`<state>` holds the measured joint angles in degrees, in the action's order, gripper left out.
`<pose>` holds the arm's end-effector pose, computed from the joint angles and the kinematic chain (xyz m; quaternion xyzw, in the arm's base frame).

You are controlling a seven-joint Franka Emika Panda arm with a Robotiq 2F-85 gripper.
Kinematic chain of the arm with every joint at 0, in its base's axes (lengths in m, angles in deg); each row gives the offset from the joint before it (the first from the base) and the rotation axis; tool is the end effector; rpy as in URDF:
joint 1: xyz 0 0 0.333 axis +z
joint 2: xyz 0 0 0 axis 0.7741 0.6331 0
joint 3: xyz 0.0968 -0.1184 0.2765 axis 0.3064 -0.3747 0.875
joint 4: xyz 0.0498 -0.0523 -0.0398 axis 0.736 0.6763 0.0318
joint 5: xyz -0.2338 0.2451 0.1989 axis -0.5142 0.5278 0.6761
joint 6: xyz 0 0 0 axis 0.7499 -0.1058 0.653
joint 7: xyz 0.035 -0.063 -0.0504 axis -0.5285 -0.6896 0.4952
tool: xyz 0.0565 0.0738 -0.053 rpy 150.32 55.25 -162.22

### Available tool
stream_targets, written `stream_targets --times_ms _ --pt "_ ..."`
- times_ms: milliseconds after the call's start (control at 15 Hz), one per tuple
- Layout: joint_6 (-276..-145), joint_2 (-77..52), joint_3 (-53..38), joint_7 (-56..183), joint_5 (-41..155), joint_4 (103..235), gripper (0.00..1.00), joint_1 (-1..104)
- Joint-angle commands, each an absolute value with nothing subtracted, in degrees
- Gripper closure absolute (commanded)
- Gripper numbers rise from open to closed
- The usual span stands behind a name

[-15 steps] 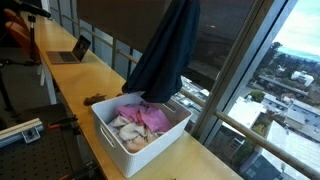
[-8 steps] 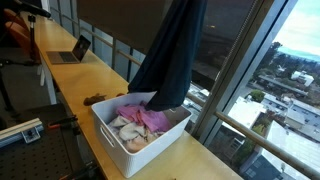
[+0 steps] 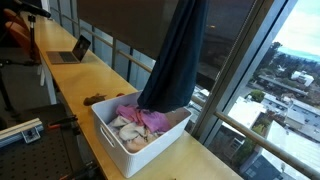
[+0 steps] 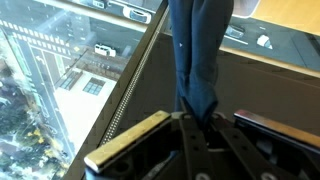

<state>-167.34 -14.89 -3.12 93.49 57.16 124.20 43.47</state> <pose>0.5813 -0.0739 0.8232 0.9544 0.1552 0.2378 0.0922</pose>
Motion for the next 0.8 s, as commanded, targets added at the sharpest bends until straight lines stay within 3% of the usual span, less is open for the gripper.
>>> stream_targets --times_ms 0,733 --pt "-165.35 -13.03 -3.03 94.23 57.48 119.77 0.99 43.37" --pt "-166.81 -13.28 -2.41 93.57 56.87 124.63 0.99 44.91"
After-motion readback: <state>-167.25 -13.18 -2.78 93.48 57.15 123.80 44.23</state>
